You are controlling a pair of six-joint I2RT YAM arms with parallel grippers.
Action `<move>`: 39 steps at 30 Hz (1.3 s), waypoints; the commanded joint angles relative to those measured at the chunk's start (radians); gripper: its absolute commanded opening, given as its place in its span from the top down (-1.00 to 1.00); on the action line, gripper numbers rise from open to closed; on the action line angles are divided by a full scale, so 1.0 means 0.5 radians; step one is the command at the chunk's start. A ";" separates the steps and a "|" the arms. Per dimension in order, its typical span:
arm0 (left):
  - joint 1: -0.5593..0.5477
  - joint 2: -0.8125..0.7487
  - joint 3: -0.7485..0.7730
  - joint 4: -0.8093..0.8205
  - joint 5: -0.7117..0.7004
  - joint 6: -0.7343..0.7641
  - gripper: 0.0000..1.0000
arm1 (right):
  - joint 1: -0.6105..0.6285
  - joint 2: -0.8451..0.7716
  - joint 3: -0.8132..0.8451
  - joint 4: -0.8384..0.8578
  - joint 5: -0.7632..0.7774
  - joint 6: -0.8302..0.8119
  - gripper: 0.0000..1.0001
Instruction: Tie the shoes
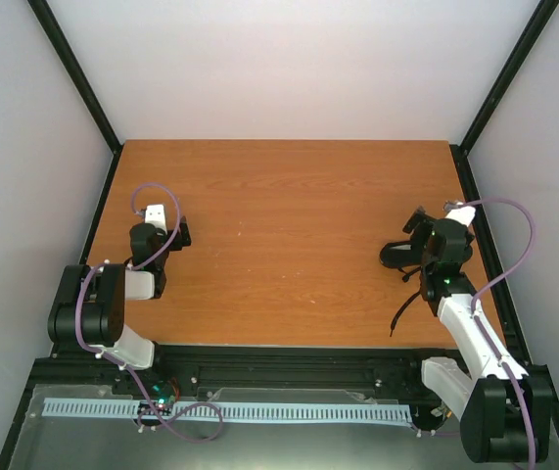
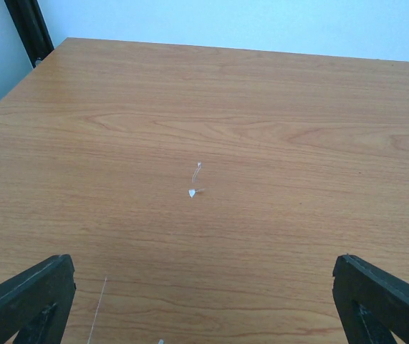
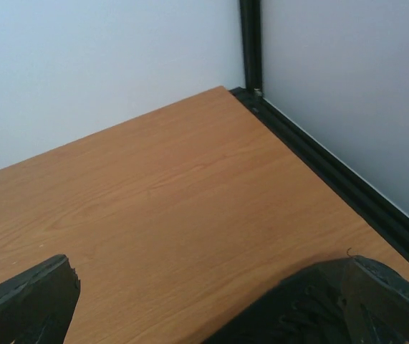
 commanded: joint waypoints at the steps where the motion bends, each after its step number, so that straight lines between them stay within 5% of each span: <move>1: 0.005 -0.029 0.035 0.121 0.001 0.040 -0.99 | -0.003 -0.042 0.006 -0.181 0.303 0.222 -1.00; 15: 0.006 -0.029 0.034 0.122 0.000 0.040 -1.00 | 0.090 0.322 0.390 -0.936 -0.358 0.313 -1.00; 29: 0.005 -0.028 0.037 0.123 0.002 0.040 -0.99 | 0.395 0.888 0.489 -1.035 0.057 0.519 -0.98; 33: 0.005 -0.028 0.035 0.125 0.002 0.040 -0.99 | 0.395 0.987 0.461 -0.956 0.089 0.540 -0.67; 37: 0.005 -0.037 0.028 0.134 -0.004 0.040 -0.99 | 0.395 1.034 0.457 -0.891 0.064 0.528 -0.02; 39: 0.006 -0.124 0.116 -0.119 -0.125 -0.006 -0.99 | 0.395 1.031 0.460 -0.883 0.055 0.516 0.39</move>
